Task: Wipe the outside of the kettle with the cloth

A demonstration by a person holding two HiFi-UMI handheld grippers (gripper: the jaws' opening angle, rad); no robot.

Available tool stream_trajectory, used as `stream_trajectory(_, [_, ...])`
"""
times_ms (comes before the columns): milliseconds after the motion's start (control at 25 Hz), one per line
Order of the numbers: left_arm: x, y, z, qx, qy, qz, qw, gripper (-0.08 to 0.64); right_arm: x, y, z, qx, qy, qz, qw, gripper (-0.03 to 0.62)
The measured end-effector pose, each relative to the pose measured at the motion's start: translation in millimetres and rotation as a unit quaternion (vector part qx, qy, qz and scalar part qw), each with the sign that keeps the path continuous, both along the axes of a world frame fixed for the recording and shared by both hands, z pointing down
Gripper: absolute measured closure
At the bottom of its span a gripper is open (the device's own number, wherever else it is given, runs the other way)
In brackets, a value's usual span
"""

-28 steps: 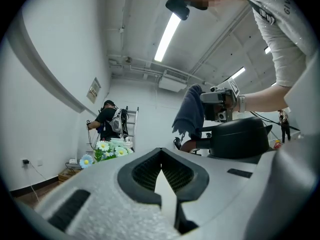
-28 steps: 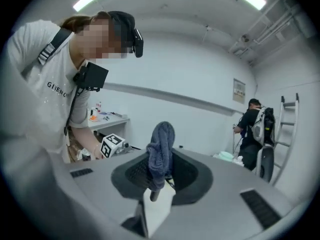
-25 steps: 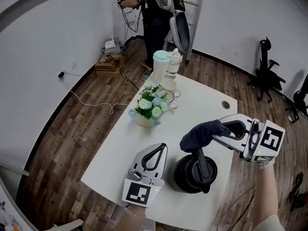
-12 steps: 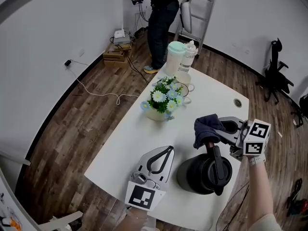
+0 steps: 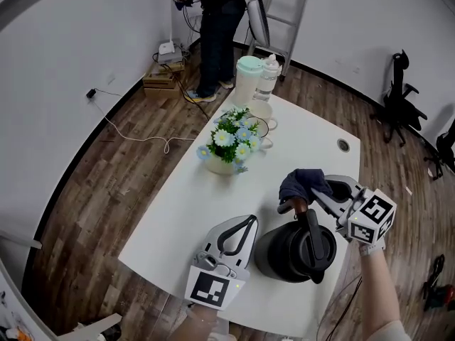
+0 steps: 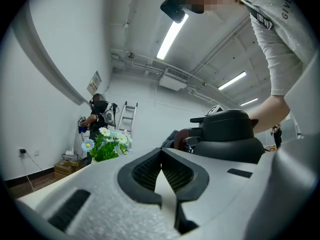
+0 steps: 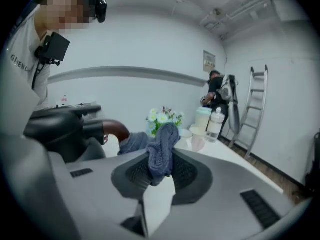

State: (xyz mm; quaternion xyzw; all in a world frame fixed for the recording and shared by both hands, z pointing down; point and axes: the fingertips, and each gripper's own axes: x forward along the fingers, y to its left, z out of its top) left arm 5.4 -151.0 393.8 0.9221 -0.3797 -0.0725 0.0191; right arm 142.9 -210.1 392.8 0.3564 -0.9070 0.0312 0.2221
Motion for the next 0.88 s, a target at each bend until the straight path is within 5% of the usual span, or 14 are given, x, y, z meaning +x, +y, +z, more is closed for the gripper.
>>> stream_trajectory(160, [3, 2, 0, -0.008, 0.005, -0.001, 1.0, 0.552, -6, 20, -90, 0.129, -0.01, 0.002, 0.992, 0.529])
stream_trajectory(320, [6, 7, -9, -0.009, 0.013, 0.0, 0.9999, 0.552, -64, 73, -150, 0.216, 0.031, -0.102, 0.971, 0.529])
stream_trajectory(560, [9, 15, -16, -0.008, 0.012, -0.005, 0.9999, 0.552, -118, 154, -103, 0.172, 0.21, -0.276, 0.922, 0.529])
stream_trajectory(880, [7, 26, -19, -0.014, 0.013, -0.016, 0.9997, 0.552, -86, 214, -84, 0.122, 0.231, -0.278, 0.924, 0.529])
